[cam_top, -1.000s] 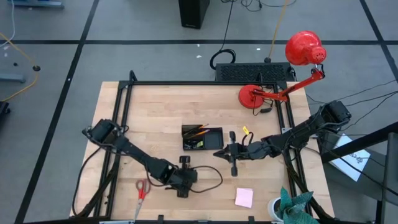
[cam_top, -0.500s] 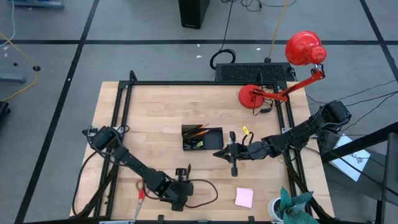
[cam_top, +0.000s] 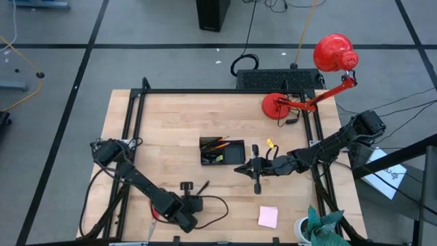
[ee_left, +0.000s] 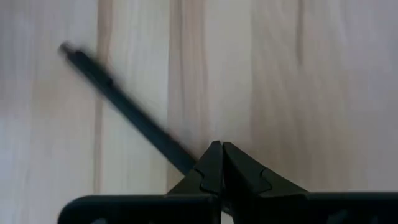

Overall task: Pick and place office supplies into organizer
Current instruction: Put the black pen into the desk organizer

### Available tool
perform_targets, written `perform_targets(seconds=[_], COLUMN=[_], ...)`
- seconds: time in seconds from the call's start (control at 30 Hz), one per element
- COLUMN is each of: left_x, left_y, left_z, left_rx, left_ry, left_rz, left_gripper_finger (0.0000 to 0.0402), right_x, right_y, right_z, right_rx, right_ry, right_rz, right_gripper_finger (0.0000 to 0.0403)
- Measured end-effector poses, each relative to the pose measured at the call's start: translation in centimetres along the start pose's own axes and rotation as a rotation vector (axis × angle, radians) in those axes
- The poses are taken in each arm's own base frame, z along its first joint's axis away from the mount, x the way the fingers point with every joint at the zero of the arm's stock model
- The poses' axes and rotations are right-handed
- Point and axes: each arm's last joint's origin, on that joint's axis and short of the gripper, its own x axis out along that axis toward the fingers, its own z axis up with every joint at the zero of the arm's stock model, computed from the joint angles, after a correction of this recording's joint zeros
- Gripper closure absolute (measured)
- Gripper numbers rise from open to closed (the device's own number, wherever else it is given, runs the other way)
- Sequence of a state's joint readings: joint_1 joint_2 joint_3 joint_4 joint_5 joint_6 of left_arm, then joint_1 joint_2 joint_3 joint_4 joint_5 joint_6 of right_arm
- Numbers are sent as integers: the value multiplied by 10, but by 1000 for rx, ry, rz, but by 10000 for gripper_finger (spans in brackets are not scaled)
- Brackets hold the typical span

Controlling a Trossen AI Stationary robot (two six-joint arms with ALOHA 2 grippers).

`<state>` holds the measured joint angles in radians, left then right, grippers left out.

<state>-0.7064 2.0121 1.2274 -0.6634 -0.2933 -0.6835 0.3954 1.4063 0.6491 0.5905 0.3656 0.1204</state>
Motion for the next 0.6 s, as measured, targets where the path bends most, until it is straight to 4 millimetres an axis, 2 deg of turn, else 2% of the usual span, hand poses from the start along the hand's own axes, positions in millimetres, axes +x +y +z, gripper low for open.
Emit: perform_targets(seconds=[0.23, 0.33, 0.4, 0.5, 0.6], left_x=[-17, -26, -33, -49, -50], left_y=[2, 3, 2, 1, 8], left_z=[-18, -19, -14, 4, 18], left_rx=[19, 38, 67, 54, 63], left_ry=[81, 46, -22, -149, -181], left_rz=[66, 69, 31, -49, -51], left_gripper_finger=[383, 383, 383, 383, 383], right_x=[0, 0, 0, 0, 0], right_y=[0, 0, 0, 0, 0], right_z=[0, 0, 0, 0, 0], right_rx=[-2, -2, -2, -2, -2], right_ry=[3, 4, 4, 3, 3], right_rz=[0, 0, 0, 0, 0], right_gripper_finger=[403, 403, 403, 403, 403])
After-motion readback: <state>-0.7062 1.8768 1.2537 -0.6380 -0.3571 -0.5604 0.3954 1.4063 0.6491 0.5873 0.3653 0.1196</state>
